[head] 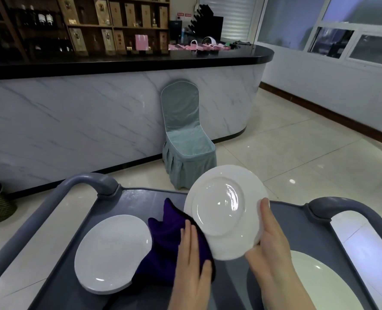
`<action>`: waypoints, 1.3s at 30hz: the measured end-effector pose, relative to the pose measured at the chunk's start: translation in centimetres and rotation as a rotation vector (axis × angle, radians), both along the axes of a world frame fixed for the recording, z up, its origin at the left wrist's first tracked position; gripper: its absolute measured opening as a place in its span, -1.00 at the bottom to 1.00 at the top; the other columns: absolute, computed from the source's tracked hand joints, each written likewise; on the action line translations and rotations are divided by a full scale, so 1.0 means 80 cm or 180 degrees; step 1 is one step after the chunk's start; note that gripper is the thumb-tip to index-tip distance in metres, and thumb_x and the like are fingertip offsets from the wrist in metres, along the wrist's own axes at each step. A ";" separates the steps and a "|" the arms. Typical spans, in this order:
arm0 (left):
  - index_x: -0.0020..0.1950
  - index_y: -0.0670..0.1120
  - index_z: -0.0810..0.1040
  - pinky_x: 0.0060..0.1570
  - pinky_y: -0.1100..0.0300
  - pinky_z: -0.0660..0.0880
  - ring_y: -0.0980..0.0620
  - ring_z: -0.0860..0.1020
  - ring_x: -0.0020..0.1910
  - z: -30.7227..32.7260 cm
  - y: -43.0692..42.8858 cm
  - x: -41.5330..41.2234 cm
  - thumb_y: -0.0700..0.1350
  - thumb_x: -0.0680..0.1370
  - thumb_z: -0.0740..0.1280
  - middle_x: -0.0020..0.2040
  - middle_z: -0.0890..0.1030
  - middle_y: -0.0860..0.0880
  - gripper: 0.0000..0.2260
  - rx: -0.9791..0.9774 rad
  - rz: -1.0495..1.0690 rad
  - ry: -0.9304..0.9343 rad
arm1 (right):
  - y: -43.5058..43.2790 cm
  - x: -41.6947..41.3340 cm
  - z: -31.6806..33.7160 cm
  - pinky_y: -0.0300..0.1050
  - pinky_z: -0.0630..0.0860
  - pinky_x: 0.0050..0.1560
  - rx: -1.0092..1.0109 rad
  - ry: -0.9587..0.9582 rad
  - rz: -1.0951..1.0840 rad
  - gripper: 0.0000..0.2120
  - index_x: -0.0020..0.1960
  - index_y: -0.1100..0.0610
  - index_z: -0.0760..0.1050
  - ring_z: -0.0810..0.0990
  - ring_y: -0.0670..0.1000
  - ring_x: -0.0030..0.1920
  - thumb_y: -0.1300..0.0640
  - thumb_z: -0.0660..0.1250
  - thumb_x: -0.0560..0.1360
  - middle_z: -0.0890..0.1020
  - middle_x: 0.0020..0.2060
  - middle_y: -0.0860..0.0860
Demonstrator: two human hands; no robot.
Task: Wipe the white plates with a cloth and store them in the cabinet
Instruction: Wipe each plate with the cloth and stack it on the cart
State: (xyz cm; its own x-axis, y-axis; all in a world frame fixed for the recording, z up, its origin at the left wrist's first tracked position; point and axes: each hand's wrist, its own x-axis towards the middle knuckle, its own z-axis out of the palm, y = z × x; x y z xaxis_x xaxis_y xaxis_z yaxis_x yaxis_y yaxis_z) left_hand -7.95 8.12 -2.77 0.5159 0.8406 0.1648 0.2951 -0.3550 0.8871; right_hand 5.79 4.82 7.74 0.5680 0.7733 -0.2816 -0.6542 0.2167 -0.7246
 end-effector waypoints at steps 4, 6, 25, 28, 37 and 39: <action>0.51 0.12 -0.23 0.49 0.23 -0.29 0.25 -0.30 0.52 0.004 -0.001 0.009 0.06 0.46 -0.03 0.54 -0.28 0.26 -0.35 0.0315 -0.0033 0.0260 | 0.005 -0.007 -0.005 0.17 0.46 0.31 -0.0122 0.0155 -0.0096 -0.47 0.34 0.10 0.52 0.66 0.10 0.18 -0.18 0.31 0.48 0.67 0.20 0.08; 0.51 0.14 -0.14 0.54 0.11 -0.19 0.28 -0.21 0.54 0.003 0.007 0.007 -0.05 0.52 0.05 0.56 -0.17 0.24 -0.40 0.0066 -0.0030 -0.0049 | 0.005 -0.009 -0.005 0.17 0.46 0.30 -0.0115 0.0095 -0.0101 -0.49 0.32 0.11 0.52 0.66 0.11 0.18 -0.14 0.31 0.47 0.66 0.20 0.09; 0.53 0.09 -0.15 0.53 0.19 -0.16 0.21 -0.18 0.56 0.073 0.026 0.046 -0.04 0.67 -0.07 0.58 -0.10 0.14 -0.55 0.0657 -0.0323 -0.0074 | -0.005 -0.067 -0.012 -0.35 0.59 -0.17 -0.0848 -0.1468 -0.0020 -0.70 -0.06 -0.29 0.68 0.70 -0.19 -0.03 -0.06 0.18 0.62 0.74 -0.09 -0.15; 0.52 0.16 -0.17 0.52 0.18 -0.25 0.31 -0.27 0.51 0.091 0.050 0.051 -0.14 0.71 -0.05 0.56 -0.18 0.27 -0.54 0.0374 -0.0640 0.0141 | -0.006 -0.077 -0.019 -0.40 0.56 -0.20 -0.0950 -0.1466 -0.0209 -0.63 -0.13 -0.32 0.68 0.67 -0.27 -0.05 0.02 0.19 0.63 0.73 -0.14 -0.23; 0.50 0.26 -0.09 0.55 0.16 -0.11 0.28 -0.10 0.55 0.029 0.078 0.040 -0.17 0.70 0.01 0.55 -0.05 0.31 -0.51 -0.0561 -0.0273 -0.0307 | -0.024 -0.051 -0.008 -0.34 0.53 -0.35 -0.0932 -0.1237 -0.0054 -0.65 -0.12 0.08 0.72 0.70 -0.10 -0.23 0.00 0.22 0.64 0.75 -0.19 0.01; 0.52 0.22 -0.13 0.53 0.24 -0.13 0.26 -0.13 0.55 0.005 0.063 0.029 -0.16 0.69 0.03 0.54 -0.11 0.33 -0.48 -0.0214 -0.0210 -0.0025 | -0.026 -0.042 -0.001 -0.32 0.51 -0.43 -0.0937 -0.1096 -0.0142 -0.62 -0.19 0.11 0.71 0.66 -0.11 -0.34 -0.02 0.24 0.63 0.73 -0.27 0.02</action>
State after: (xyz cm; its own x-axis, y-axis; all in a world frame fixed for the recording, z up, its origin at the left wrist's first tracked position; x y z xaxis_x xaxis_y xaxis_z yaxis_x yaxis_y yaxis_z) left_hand -5.60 13.16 -2.35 0.5695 0.8142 0.1133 0.2660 -0.3130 0.9117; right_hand 2.46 2.75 7.65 0.6981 0.6612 -0.2747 -0.3590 -0.0087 -0.9333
